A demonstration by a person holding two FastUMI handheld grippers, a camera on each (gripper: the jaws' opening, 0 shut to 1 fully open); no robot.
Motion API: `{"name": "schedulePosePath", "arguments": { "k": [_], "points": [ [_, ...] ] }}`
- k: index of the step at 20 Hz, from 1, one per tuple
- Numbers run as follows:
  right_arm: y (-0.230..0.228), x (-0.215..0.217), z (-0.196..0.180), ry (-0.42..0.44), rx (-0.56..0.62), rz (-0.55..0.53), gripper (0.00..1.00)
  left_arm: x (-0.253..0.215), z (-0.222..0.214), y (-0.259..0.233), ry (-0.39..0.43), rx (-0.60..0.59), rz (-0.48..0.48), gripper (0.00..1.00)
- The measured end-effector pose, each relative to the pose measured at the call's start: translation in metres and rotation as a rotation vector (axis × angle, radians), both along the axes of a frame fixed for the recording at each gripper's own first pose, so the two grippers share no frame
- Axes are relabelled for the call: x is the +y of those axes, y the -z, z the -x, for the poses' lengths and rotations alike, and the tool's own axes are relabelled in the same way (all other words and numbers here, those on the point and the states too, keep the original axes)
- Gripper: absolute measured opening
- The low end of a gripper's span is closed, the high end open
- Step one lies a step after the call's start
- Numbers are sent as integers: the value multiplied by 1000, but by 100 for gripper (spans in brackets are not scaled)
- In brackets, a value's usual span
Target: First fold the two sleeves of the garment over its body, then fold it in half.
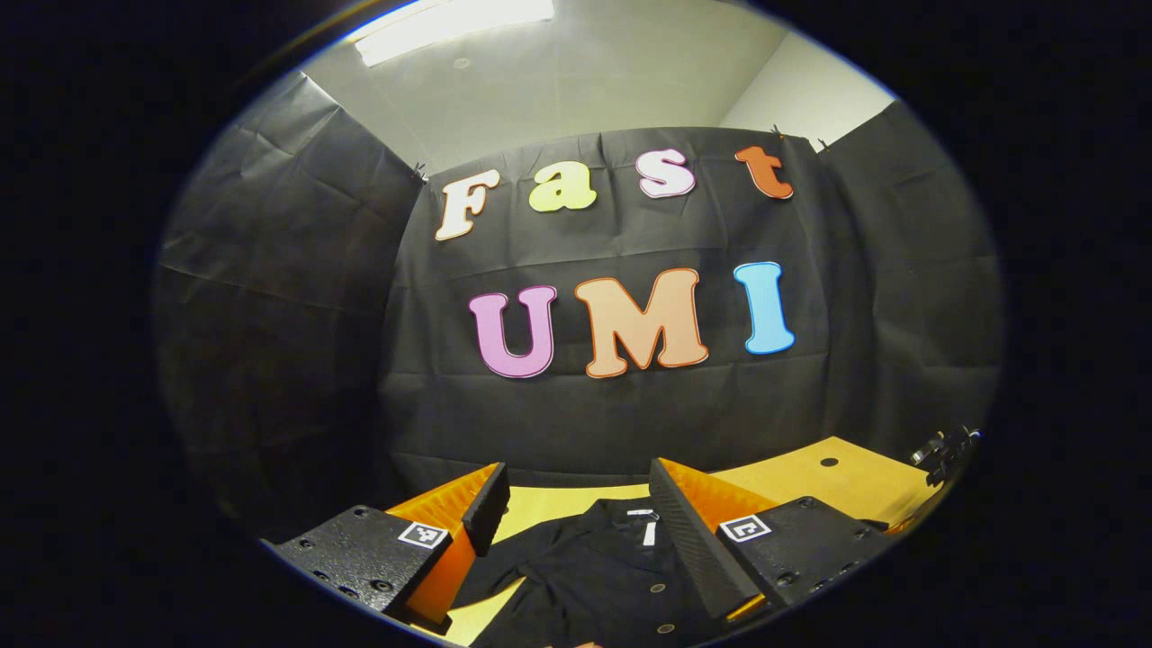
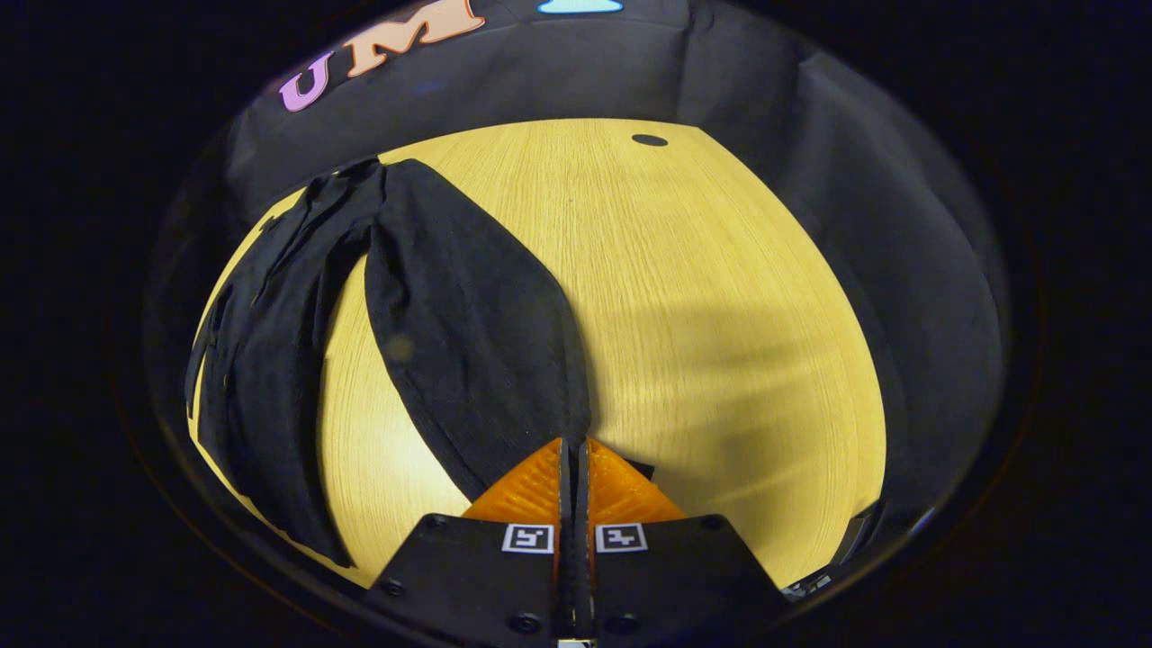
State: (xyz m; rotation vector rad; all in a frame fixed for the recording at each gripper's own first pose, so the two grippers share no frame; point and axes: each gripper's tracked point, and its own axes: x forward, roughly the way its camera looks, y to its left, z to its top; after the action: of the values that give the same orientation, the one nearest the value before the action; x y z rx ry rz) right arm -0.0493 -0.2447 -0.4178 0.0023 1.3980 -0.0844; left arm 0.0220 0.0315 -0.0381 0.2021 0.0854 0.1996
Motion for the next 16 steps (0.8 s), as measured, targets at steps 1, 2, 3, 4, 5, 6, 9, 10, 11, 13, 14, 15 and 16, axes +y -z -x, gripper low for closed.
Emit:
{"name": "schedulePosePath", "arguments": {
  "k": [1, 2, 3, 4, 5, 6, 9, 10, 11, 13, 14, 15, 16],
  "points": [
    [-3, 1, -2, 5, -8, 2, 3, 6, 1, 1, -2, 2, 0, 93],
    [-7, 1, -4, 18, -17, 9, 3, 13, 1, 3, -8, 6, 7, 93],
    [-15, 2, -8, 30, -35, 13, 3, 19, 2, 5, -13, 11, 17, 93],
    [-24, 4, -14, 49, -58, 15, 3, 24, 2, 7, -16, 19, 25, 93],
    [-32, 6, -24, 73, -92, 8, 3, 30, 3, 9, -20, 22, 32, 93],
    [-41, 9, -35, 93, -126, -2, 3, 36, 3, 8, -25, 23, 36, 93],
    [-73, 26, -69, 141, -220, -47, 3, 55, 5, 7, -42, 21, 45, 93],
    [-80, 34, -80, 146, -237, -65, 2, 61, 7, 7, -49, 21, 50, 94],
    [-85, 41, -88, 148, -254, -80, 2, 67, 9, 9, -56, 22, 57, 94],
    [-100, 57, -105, 140, -286, -107, 2, 81, 12, 14, -72, 35, 73, 94],
    [-106, 64, -114, 132, -308, -109, 2, 89, 15, 15, -82, 38, 81, 94],
    [-111, 72, -121, 122, -327, -109, 2, 96, 18, 16, -91, 40, 88, 94],
    [-119, 80, -127, 111, -350, -109, 2, 103, 21, 17, -102, 40, 94, 93]
  ]
}}
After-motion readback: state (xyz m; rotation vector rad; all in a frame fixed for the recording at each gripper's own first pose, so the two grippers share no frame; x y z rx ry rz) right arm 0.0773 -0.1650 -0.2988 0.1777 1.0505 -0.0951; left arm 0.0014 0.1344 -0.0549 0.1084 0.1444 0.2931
